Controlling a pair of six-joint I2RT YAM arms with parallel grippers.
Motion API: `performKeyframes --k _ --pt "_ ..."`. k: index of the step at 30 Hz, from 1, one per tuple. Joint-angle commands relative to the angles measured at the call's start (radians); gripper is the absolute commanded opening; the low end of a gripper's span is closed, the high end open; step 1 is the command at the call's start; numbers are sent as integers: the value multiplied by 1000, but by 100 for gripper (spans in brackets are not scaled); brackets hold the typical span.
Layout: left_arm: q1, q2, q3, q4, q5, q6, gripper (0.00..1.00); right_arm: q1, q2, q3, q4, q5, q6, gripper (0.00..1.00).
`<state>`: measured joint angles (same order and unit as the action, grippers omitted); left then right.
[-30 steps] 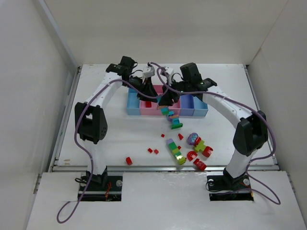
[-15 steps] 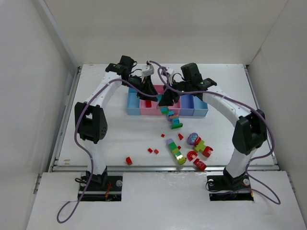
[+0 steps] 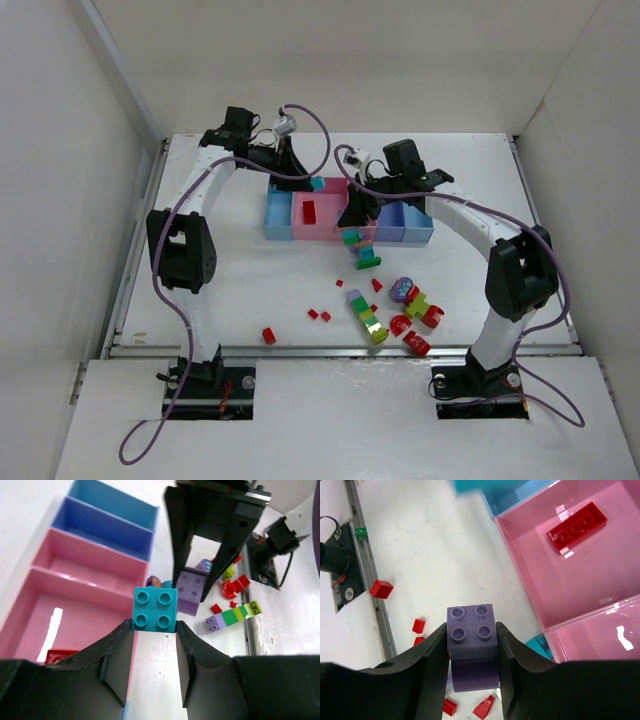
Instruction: Sort the legos into containers by color
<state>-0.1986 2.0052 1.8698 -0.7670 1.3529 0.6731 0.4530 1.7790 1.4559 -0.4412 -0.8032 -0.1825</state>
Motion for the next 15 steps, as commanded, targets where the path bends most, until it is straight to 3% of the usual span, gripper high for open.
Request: performKeyframes --k 1,5,6,10,13,15 --pt "24 -48 25 90 -4 -93 0 -5 -12 4 -5 -5 2 0" --pt "48 -57 -7 133 -200 -122 0 -14 -12 4 -5 15 2 0" --pt "48 -71 -50 162 -389 -147 0 -14 -12 4 -5 15 2 0" --pt "48 -124 -207 319 -802 -220 0 -23 -32 14 6 58 38 0" --pt "48 -134 -261 348 -884 -230 0 -23 -32 34 15 58 48 0" --pt "48 -134 -273 348 -884 -230 6 -23 -32 46 15 67 48 0"
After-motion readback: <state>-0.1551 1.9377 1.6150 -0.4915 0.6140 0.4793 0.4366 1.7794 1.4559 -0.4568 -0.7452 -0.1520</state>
